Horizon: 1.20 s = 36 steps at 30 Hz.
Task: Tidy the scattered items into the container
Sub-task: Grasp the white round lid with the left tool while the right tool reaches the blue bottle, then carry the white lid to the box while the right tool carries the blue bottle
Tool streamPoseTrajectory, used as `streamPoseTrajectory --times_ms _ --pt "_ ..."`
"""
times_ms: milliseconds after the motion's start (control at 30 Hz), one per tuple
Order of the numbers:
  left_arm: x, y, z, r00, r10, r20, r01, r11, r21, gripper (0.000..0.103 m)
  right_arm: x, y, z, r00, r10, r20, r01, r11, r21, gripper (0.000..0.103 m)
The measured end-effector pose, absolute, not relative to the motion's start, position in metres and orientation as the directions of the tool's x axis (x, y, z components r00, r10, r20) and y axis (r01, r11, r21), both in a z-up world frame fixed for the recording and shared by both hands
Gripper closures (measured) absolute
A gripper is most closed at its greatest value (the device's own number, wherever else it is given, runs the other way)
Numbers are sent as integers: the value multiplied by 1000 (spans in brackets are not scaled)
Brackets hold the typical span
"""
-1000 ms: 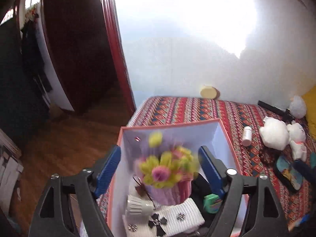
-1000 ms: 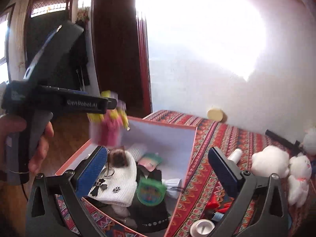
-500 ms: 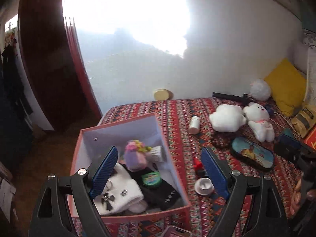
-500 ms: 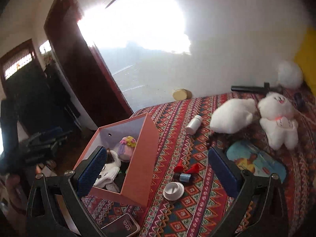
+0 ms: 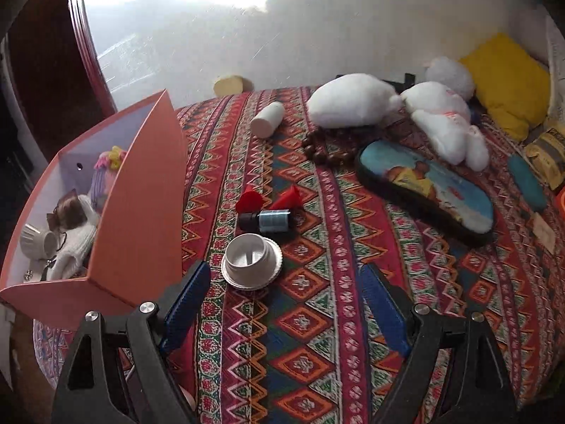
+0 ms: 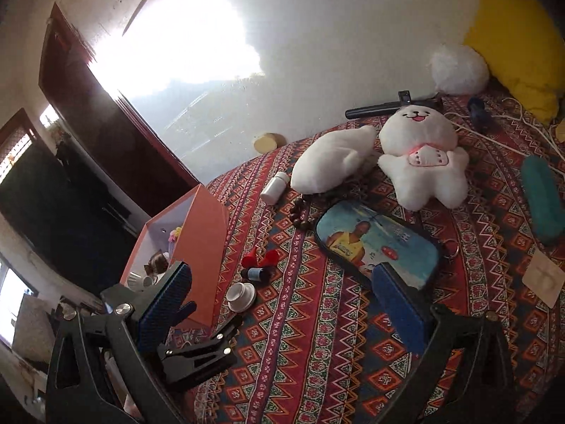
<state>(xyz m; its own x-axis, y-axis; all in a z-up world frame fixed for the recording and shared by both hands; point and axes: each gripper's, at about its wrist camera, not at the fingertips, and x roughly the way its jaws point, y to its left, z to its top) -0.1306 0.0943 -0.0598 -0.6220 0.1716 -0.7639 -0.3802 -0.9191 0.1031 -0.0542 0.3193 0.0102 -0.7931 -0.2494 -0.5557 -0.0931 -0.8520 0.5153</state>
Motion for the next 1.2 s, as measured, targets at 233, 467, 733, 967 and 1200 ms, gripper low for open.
streamPoseTrajectory --times_ms 233,467,733,967,1200 --pt "-191 87 -103 -517 202 -832 -322 -946 -31 19 -99 317 -39 -735 -288 -614 -107 -845 524 1" --pt "-215 69 -120 -453 280 -847 -323 -937 -137 51 -151 274 -74 -639 -392 -662 -25 -849 528 9" --pt "-179 49 -109 -344 379 -859 -319 -908 -273 53 -203 223 -105 -493 -589 -641 34 -749 662 18" --pt "-164 20 -71 -373 495 -785 -354 -858 -373 53 -227 201 -132 -451 -572 -685 -9 -765 644 19" --pt "-173 -23 -23 -422 591 -687 -342 -806 -483 53 -236 182 -153 -448 -468 -762 -82 -827 556 19"
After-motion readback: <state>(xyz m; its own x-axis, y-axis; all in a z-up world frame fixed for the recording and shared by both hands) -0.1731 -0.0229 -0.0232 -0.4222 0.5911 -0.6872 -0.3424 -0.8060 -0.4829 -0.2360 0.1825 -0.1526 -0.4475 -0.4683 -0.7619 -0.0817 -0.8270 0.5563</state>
